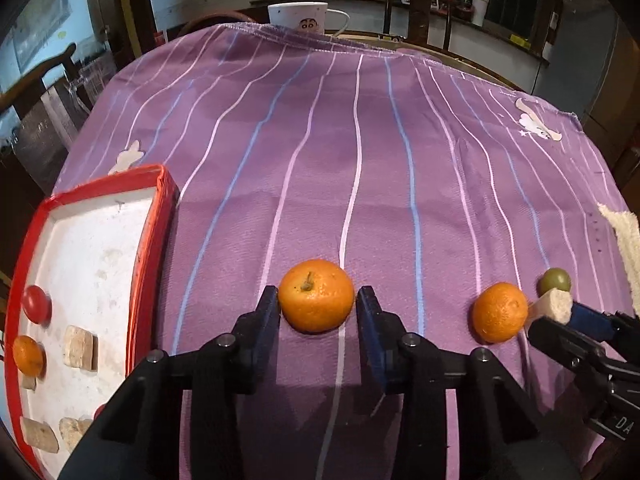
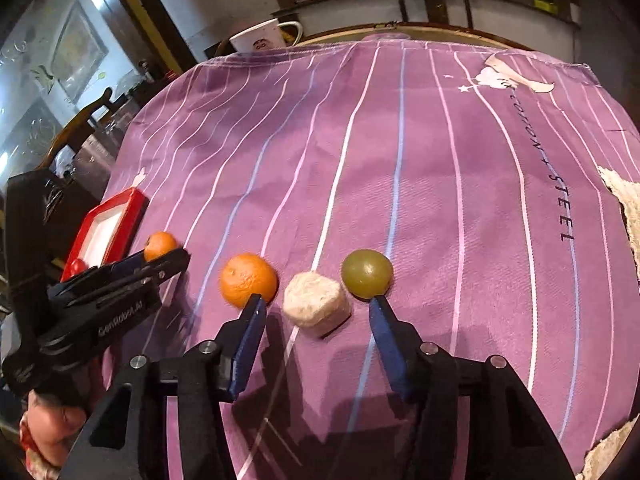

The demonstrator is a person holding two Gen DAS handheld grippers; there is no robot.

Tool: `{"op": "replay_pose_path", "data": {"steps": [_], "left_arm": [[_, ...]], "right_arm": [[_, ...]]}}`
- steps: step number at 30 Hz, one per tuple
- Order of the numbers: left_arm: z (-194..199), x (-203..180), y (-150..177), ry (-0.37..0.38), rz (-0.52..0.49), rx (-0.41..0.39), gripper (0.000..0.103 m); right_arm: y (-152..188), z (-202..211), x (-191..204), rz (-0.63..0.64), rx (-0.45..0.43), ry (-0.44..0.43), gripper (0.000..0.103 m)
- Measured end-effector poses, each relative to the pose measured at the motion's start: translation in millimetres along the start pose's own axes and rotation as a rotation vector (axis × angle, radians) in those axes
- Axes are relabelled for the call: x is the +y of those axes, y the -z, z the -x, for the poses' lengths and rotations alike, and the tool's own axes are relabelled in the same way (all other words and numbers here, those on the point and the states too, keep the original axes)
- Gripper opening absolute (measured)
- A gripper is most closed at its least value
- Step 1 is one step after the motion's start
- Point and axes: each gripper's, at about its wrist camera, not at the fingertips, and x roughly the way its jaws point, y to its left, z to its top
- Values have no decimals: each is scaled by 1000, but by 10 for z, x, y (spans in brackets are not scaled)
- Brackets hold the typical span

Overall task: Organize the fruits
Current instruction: 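Grasp an orange with the left tool while the right tool grasps a cork piece, then carry the orange and cork piece into the tray and open both tools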

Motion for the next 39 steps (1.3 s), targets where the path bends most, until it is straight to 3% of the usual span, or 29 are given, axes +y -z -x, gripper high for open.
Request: {"op": "replay_pose_path", "data": {"steps": [4,11,22,35,39], "left_arm": [[9,26,2,6,9,-8,34],[128,73,48,25,34,-21,33],[800,136,350,46,67,-113,33],[1413,465,818,-132,118,-220,33],[1483,609,893,-154,142,-235,33]], "right_arm": [[-9,1,2,0,-24,10,36],[8,34,-62,-42,-26,-29,36],[228,413,18,-46,-66,-100,36],[530,711,561,56,-102,-159,36],[594,755,742,89,-103,-166,36]]}}
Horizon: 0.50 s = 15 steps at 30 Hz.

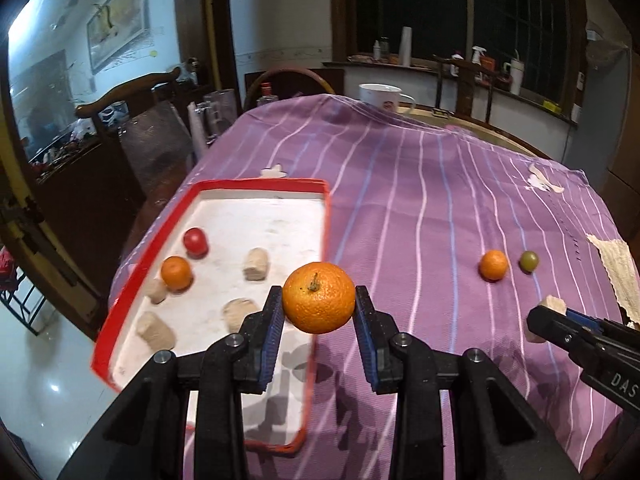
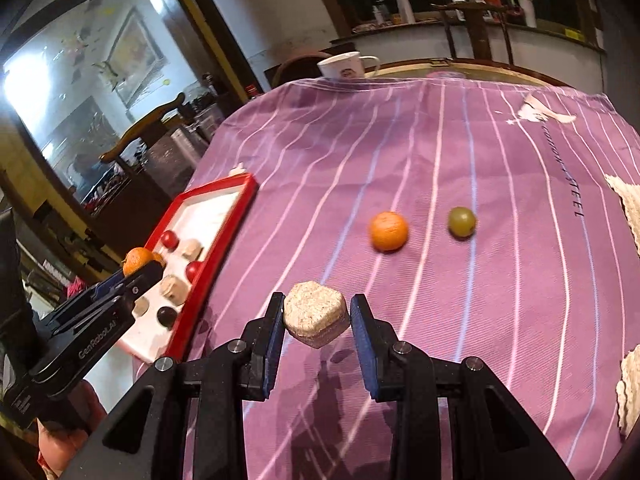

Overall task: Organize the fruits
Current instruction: 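Carry the orange and cork piece into the tray and open both tools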

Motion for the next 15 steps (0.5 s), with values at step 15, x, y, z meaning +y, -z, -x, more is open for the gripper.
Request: {"op": "replay_pose_path", "data": {"steps": [15], "left_arm": [[-95,539,121,13,95,23,33]], "right_arm": [[15,-186,605,100,34,-17,36]]}}
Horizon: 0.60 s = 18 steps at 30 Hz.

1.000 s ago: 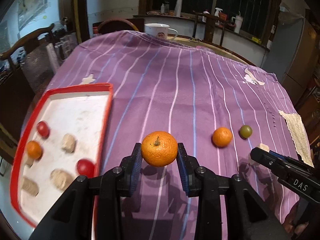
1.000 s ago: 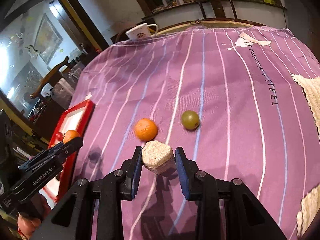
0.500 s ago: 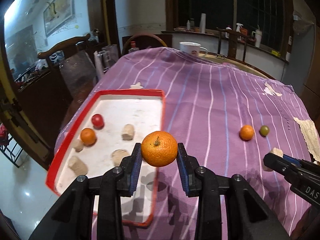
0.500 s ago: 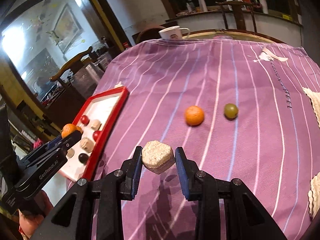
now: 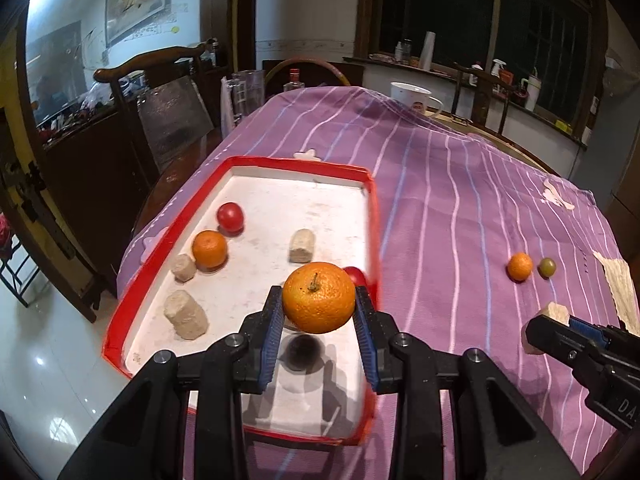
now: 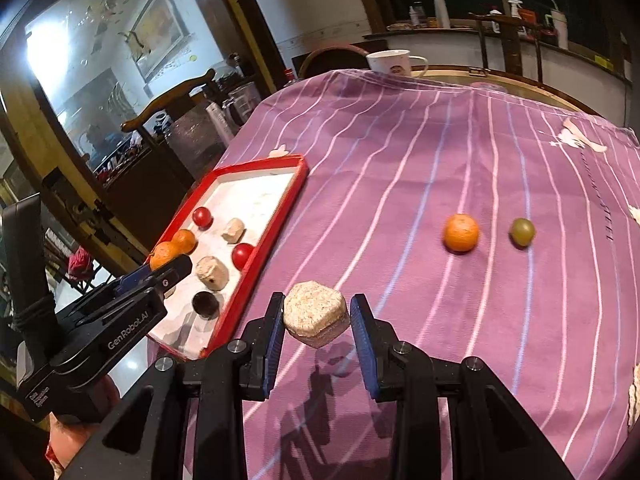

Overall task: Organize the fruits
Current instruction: 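Carry the orange and cork piece into the tray and open both tools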

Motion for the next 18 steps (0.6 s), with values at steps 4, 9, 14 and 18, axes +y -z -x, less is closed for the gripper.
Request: {"op": "replay_pose_path", "data": {"steps": [4,9,14,18], "left_arm": [[-98,200,1,-17,39,12,33],[-225,444,-11,-31,89,30,33],[-372,687,-22,-46,142,51,33],[-410,735,-36,-45,144,43,33]], "right_arm": [[-44,-127,165,30,13,-7,36],[-129,-365,358,65,46,-14,36],[-252,-589,518,88,68,-26,36],[-411,-818,645,94,87,-47,36]]}}
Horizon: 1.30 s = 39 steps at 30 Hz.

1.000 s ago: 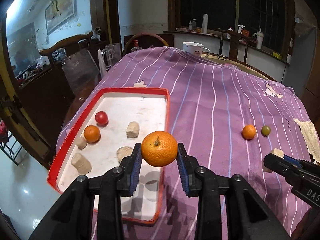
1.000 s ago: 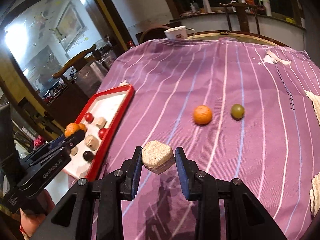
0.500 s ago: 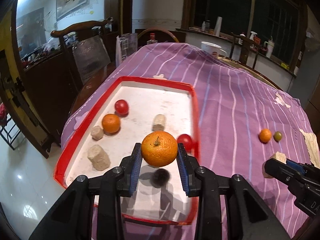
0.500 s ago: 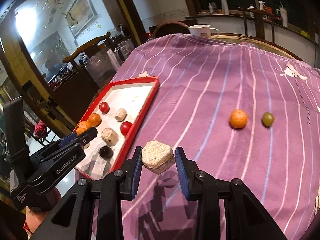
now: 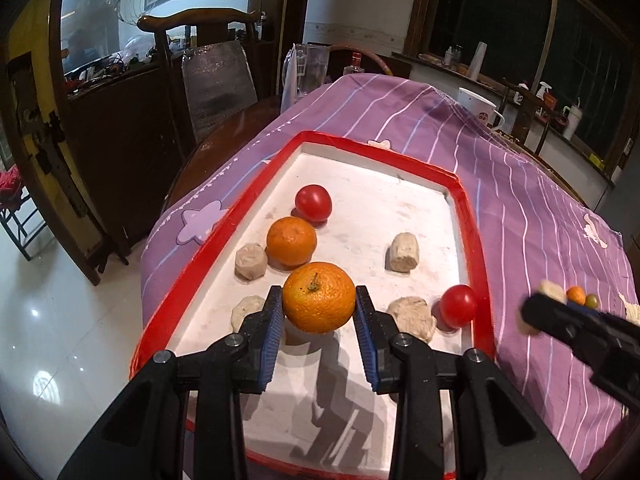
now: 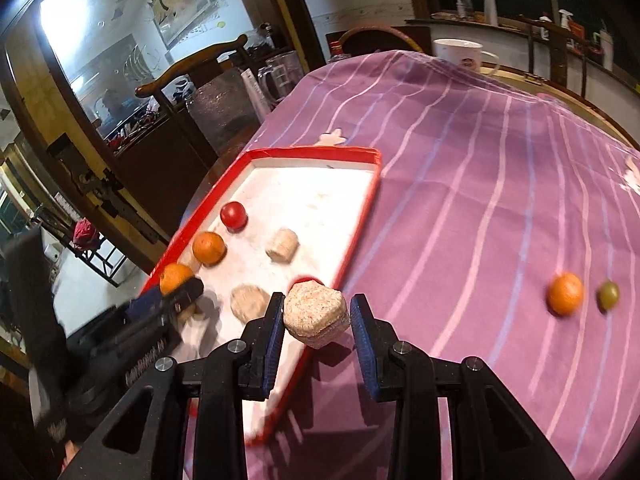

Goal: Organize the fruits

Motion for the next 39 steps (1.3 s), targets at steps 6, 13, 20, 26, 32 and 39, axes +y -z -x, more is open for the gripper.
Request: {"op": "replay_pose_path", "data": {"steps": [6,13,20,26,32,39], "left_arm": [[-102,54,-29,0,13,16,34],[-110,11,-55,-6,-4,5,42],[24,-1,-90,9,7,-44,72],[153,-80,-93,-6,-22,-68,73],[313,-185,-58,-13,-44,-102,78],[424,-182,-18,-23,-36,-101,83]], "right_arm": [[-249,-441,104,13,55,-8,36],[-319,-679,76,-19,81,-15,37],[-337,-649,-9,-67,72,-50,37],[-312,-417,-114,-125,33,-66,37],[-315,-259,-67,-109,-8,-56,40],[-394,-534,126,-34,41,-82,40]]}}
